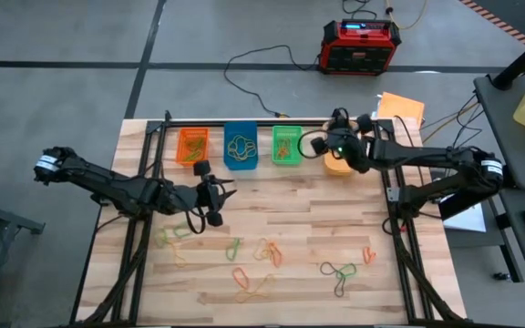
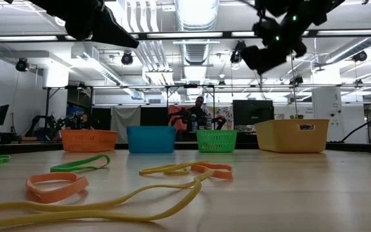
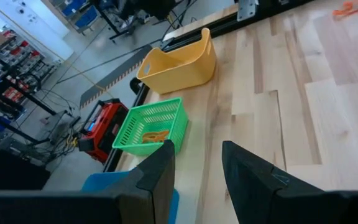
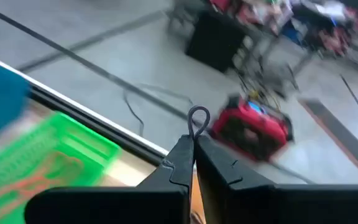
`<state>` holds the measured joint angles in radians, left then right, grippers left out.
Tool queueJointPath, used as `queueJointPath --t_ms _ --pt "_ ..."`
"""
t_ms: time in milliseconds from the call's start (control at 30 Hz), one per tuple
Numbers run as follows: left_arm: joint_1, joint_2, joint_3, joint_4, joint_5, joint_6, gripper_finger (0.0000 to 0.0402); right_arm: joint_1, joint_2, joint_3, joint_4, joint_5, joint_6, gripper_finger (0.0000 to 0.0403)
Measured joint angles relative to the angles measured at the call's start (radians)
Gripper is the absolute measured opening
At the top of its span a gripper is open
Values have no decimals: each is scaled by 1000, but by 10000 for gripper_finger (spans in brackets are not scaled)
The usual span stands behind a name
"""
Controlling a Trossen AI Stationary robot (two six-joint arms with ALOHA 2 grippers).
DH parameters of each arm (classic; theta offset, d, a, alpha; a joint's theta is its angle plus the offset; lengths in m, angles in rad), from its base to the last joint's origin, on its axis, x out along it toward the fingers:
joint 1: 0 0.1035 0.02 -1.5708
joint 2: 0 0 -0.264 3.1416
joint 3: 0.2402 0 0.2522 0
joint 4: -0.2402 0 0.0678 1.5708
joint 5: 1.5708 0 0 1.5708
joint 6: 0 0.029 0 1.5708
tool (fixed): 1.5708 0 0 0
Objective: Sort rubber bands into baskets
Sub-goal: Put the purple rubber band into the light orange bin
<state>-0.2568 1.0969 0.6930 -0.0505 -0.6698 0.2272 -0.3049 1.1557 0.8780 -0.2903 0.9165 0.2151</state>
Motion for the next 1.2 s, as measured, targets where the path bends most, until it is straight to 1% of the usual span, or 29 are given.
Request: queueJointPath --t_ms 133,267,367,600,833,967,1067,1200 --pt "10 0 0 14 -1 0 118 -51 17 -6 -89 1 103 9" --pt "17 -1 0 18 -2 -9 118 -72 42 -26 -179 0 234 9" --pt "17 -1 0 24 -2 -13 118 -77 68 -39 -223 -1 295 9" --pt "17 -1 0 23 -2 -33 118 -81 123 -47 -228 -3 309 9" --pt "17 -1 0 22 -2 -58 118 -82 150 -47 -227 -3 311 9" --pt "17 -1 0 22 -2 -61 118 -93 150 -47 -228 -34 351 12" --pt "17 -1 0 21 -2 -65 118 -96 150 -47 -229 -41 361 27" --pt "17 -1 0 21 -2 -79 118 -98 150 -47 -229 -43 369 63"
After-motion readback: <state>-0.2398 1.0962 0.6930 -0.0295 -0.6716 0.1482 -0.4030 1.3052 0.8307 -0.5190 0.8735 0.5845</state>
